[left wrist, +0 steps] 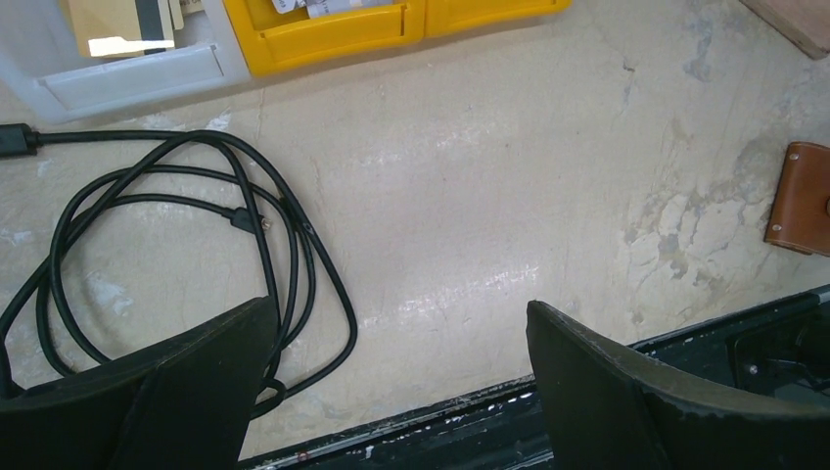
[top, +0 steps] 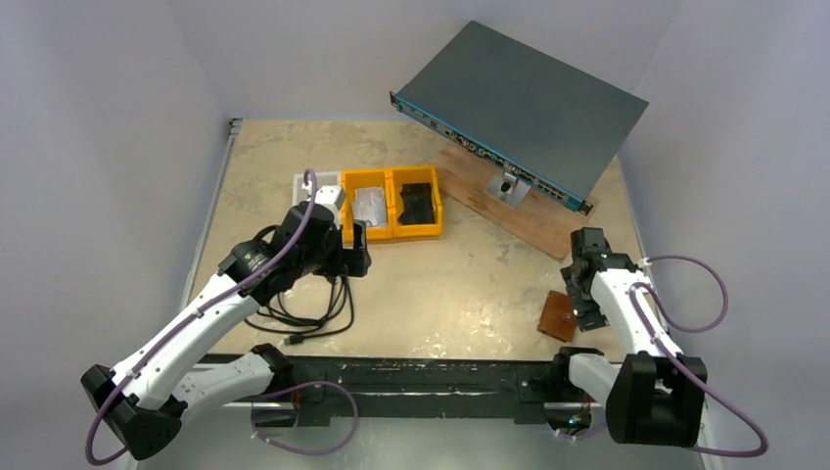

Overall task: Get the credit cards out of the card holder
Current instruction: Move the card holder to the center of the board.

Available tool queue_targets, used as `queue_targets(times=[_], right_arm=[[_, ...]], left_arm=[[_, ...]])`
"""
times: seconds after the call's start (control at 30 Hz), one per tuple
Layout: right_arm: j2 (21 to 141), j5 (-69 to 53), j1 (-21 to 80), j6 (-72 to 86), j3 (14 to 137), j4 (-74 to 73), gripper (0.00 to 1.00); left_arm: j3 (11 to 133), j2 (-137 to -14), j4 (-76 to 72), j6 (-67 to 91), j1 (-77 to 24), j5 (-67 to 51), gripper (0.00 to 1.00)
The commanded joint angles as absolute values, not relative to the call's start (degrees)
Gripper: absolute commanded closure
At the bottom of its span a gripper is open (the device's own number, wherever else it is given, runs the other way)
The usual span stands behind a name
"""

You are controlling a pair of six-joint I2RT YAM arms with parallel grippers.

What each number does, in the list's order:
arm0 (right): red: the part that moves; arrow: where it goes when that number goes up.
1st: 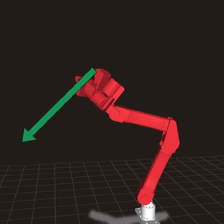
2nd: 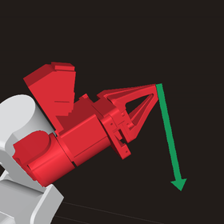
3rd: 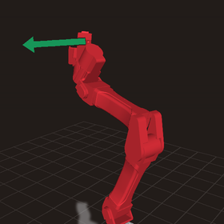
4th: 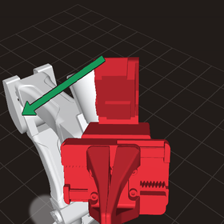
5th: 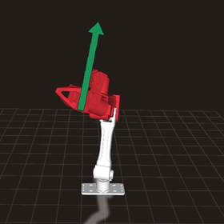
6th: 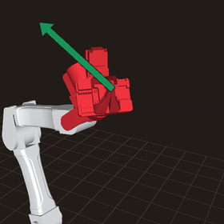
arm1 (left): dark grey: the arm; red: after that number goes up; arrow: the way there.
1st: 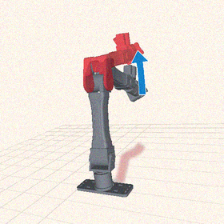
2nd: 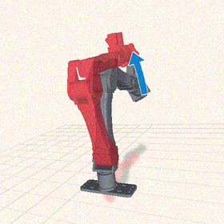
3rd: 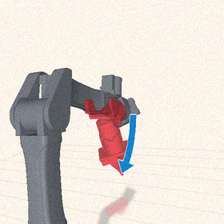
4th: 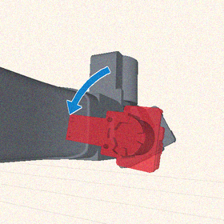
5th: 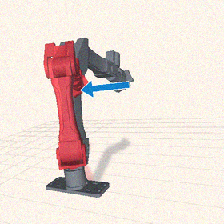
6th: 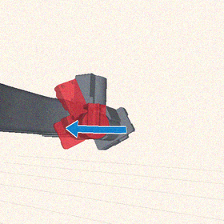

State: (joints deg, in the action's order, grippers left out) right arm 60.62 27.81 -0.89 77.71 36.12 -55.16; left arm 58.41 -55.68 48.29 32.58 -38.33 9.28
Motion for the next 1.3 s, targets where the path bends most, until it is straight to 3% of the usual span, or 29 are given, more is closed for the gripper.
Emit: queue_targets(times=[0.0,0.13,0.33,0.5,0.63,0.7,1.0,1.27], right_arm=[[62.68,24.29,-9.32,72.66,35.62,-47.36,0.01],[66.0,18.92,-13.61,65.92,34.52,-41.84,0.05],[67.19,12.13,-13.71,65.37,30.08,-38.4,0.23],[63.32,7.38,-12.47,65.38,26.43,-36.88,0.48],[60.26,5.39,-5.86,66.49,25.36,-37.84,0.5],[60.16,4.47,-0.94,76.94,25.26,-37.57,0.53],[64.85,3.19,23.99,95.51,27.83,-32.91,0.52],[78.55,5.65,42.95,104.92,37.45,-26.83,0.51]], left_arm=[[59.73,-53.77,47.19,33.19,-38.28,8.44,0.0],[59.55,-53.38,47.26,33.04,-38.15,8.66,0.0],[59.56,-52.98,47.62,32.88,-38.09,9.37,0.0],[58.94,-52.67,47.61,33.34,-38.08,9.54,0.0],[58.8,-53.13,47.31,33.82,-38.09,8.55,0.0],[58.71,-53.32,47.22,34.07,-38.07,7.92,0.0],[58.0,-54.15,46.97,34.66,-38.13,6.51,0.0],[55.46,-56.16,45.16,36.35,-38.1,2.76,0.0]])
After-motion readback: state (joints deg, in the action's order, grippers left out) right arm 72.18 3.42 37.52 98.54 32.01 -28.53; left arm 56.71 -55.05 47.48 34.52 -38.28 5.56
